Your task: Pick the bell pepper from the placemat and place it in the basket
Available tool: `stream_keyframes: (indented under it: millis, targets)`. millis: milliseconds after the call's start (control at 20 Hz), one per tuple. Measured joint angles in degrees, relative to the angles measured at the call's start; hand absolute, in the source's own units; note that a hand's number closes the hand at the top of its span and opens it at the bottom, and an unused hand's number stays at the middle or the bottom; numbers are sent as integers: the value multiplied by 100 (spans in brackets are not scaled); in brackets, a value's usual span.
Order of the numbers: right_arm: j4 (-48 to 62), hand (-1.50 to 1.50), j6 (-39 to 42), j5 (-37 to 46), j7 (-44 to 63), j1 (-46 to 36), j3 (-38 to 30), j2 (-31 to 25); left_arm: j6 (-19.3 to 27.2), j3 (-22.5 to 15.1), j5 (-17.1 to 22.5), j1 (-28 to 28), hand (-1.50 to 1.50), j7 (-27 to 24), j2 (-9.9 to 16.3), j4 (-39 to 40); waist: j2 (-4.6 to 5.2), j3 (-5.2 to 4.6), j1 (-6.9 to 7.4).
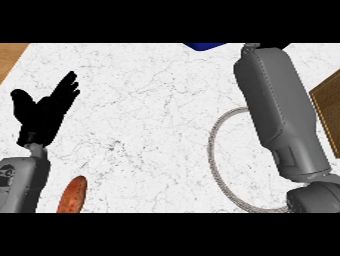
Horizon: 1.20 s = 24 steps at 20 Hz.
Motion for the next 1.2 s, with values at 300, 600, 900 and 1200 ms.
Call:
stream_keyframes:
  millis: [300, 600, 900, 1200]
  targets:
    - [765, 150, 160, 807, 375, -853, -286, -487, -2, 37, 6, 48, 0, 0, 28, 2, -9, 3, -41]
    - [1304, 150, 152, 1355, 522, -1326, -543, -1005, -18, 44, 9, 61, 0, 12, 43, -25, 10, 8, -66]
    - [1685, 150, 216, 1852, 709, -1507, -751, -1488, -19, 108, 44, 46, 0, 49, 83, -49, 2, 11, -127]
    - [1966, 150, 397, 2302, 930, -1493, -919, -1951, 6, 152, 66, 26, 0, 97, 89, -69, -12, 15, -186]
